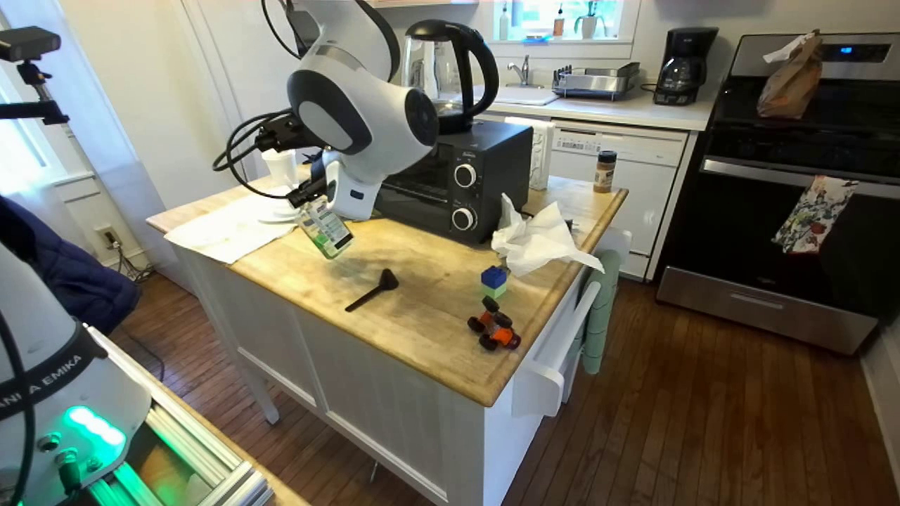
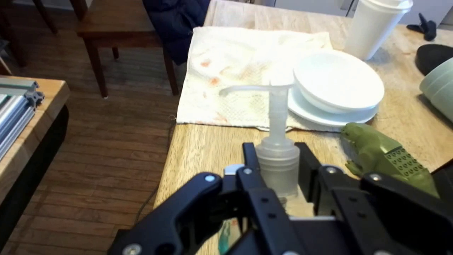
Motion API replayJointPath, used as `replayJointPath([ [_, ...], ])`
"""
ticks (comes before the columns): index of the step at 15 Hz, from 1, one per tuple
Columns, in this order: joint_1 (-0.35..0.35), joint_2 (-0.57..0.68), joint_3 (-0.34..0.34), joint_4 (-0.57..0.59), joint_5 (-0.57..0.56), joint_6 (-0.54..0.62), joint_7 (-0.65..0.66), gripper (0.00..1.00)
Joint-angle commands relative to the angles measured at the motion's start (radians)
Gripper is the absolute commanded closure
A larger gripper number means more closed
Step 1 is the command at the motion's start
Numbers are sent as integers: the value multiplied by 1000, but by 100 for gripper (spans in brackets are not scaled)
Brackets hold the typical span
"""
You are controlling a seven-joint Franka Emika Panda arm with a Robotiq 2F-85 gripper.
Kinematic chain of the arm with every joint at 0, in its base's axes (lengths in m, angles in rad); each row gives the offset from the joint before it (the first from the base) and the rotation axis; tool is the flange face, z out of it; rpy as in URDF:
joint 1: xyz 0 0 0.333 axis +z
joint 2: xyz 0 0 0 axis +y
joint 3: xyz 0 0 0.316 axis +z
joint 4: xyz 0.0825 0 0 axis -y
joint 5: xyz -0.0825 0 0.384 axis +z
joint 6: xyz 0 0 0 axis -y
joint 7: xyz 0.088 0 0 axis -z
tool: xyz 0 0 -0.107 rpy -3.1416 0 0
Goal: Pick up the hand soap bottle and place it the right way up on the kitchen counter
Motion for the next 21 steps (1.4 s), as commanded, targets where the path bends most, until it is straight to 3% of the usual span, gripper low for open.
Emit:
replayJointPath([
  [1,-25,72,-18,33,75,-119,-72,92],
  [9,-64,220,-36,64,170,-349,-169,92],
  [21,-56,369,-39,125,203,-475,-213,92],
])
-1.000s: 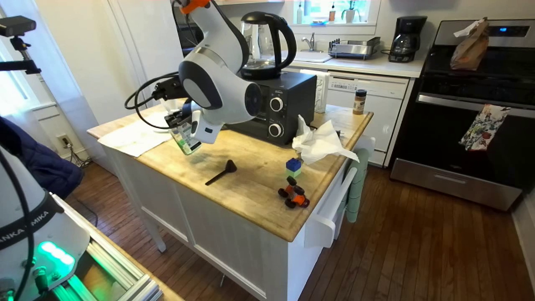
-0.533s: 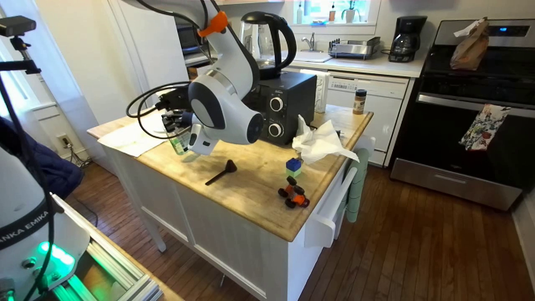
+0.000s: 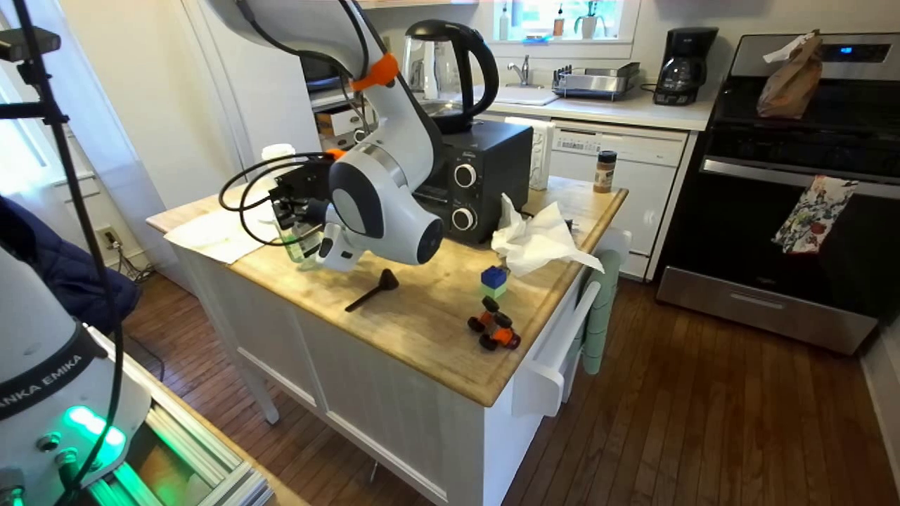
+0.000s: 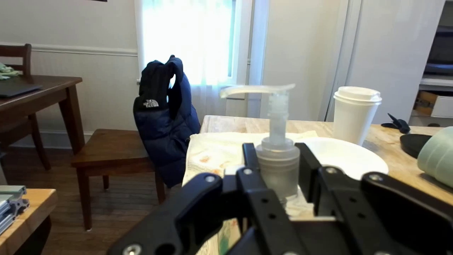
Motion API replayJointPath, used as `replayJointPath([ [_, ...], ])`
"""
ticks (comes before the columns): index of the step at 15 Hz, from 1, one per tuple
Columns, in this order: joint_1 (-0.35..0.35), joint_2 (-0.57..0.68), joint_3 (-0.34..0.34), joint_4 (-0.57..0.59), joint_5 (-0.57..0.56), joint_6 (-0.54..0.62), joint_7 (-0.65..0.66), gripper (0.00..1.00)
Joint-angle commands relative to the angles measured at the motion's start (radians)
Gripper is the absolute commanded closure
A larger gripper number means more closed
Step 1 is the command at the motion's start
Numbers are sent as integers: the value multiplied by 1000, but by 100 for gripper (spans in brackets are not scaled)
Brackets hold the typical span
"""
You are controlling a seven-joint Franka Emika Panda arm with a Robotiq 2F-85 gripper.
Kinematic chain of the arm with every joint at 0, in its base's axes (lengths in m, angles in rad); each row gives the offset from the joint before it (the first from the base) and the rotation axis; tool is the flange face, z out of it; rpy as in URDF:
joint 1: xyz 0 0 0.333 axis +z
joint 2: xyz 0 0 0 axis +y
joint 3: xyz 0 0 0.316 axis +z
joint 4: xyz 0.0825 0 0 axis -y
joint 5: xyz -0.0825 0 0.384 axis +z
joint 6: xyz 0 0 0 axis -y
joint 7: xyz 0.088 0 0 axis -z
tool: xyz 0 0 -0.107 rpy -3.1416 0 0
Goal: Pick up the hand soap bottle and place it the right way up on the kitchen counter
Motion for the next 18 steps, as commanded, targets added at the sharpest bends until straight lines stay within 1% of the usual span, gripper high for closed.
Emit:
replayJointPath([
  [1,-1,51,-3,36,29,-59,-16,92],
  [5,0,82,-5,53,10,-88,-9,92],
  [10,1,99,-14,56,8,-97,-11,92],
  [13,5,101,-22,56,0,-82,-16,92],
  [14,7,99,-26,57,-2,-78,-10,75],
  [15,7,98,-29,59,-3,-77,-7,45],
  [16,6,96,-32,59,-4,-78,-4,43],
  [18,4,92,-36,61,-4,-82,-3,30],
])
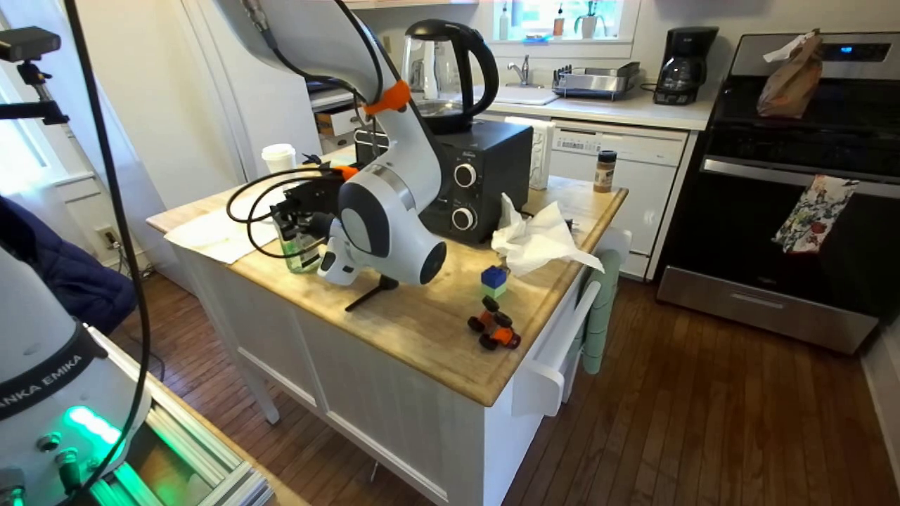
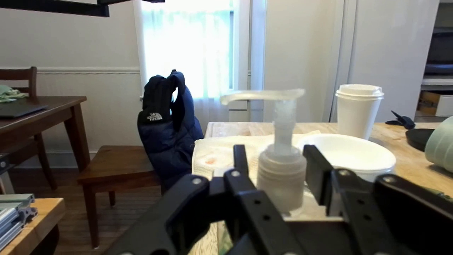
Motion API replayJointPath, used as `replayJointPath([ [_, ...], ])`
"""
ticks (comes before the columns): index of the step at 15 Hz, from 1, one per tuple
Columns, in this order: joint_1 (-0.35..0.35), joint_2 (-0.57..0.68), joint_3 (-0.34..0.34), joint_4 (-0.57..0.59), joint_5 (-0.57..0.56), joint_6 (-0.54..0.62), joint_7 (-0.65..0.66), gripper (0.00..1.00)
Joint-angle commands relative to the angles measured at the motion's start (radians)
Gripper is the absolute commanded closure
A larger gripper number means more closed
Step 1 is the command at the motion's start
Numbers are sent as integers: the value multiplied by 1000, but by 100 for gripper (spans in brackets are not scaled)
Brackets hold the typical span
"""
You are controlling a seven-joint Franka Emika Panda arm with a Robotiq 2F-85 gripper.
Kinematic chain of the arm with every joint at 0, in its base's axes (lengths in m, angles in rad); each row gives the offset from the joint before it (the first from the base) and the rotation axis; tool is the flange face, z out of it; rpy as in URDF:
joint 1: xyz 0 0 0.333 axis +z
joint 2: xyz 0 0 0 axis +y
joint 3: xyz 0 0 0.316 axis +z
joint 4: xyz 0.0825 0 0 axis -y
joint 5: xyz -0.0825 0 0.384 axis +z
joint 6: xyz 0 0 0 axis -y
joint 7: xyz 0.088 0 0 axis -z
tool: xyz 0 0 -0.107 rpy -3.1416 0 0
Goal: Pick up the hand soap bottle and place it the right way up on the kitchen counter
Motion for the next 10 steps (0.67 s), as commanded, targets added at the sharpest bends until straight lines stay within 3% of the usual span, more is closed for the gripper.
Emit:
replayJointPath([
  [1,4,3,-18,23,-8,-25,3,22],
  [4,8,-10,-27,26,-16,-19,16,2],
  [10,20,-47,-50,48,-66,-7,75,0],
])
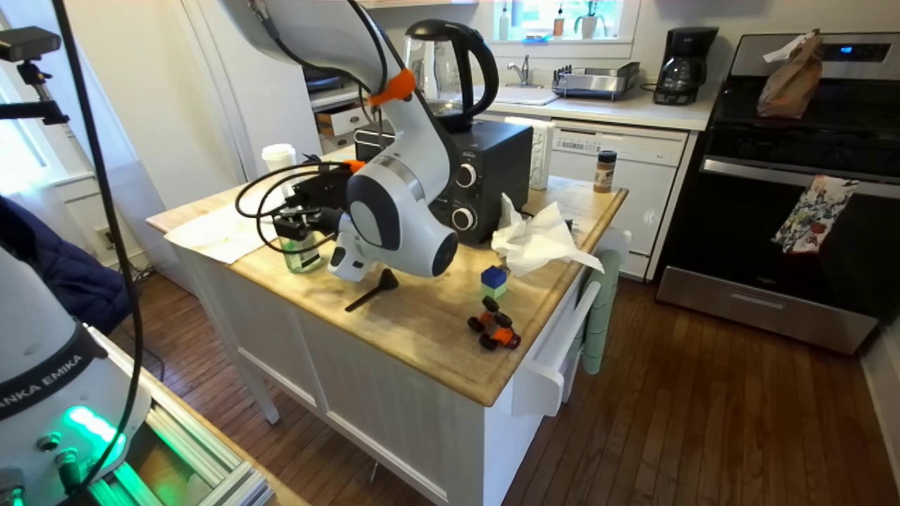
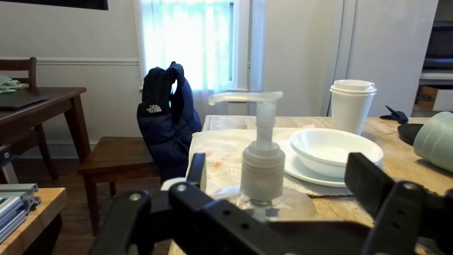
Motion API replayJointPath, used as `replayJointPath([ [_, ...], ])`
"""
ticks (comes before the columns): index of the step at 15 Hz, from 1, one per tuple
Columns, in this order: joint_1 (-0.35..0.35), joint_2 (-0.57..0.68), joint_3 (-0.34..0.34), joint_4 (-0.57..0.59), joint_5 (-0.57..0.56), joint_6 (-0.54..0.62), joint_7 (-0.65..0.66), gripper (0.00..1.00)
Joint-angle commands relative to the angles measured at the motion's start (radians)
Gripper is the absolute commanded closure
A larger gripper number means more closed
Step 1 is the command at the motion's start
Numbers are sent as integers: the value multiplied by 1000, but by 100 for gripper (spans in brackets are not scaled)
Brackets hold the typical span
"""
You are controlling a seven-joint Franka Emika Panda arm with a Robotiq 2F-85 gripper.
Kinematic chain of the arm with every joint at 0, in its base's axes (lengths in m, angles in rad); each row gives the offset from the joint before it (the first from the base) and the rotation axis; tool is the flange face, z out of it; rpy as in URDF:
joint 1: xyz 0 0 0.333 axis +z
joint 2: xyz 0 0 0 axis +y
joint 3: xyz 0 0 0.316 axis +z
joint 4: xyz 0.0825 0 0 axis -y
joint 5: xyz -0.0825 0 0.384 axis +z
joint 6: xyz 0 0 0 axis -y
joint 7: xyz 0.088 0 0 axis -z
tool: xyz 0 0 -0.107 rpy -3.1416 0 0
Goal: Pick up the hand soap bottle and place it the right way up on the kitchen counter
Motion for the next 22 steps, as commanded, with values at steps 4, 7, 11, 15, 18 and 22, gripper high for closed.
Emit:
replayJointPath([
  [4,51,-90,-58,37,-140,46,182,0],
  [7,81,-145,-74,52,-239,102,284,0],
  [11,122,-211,-63,52,-337,226,403,0],
  [15,172,-296,-35,14,-438,396,477,0],
  [18,198,-357,-3,-23,-524,533,500,0],
  [22,212,-459,40,-97,-657,718,528,0],
])
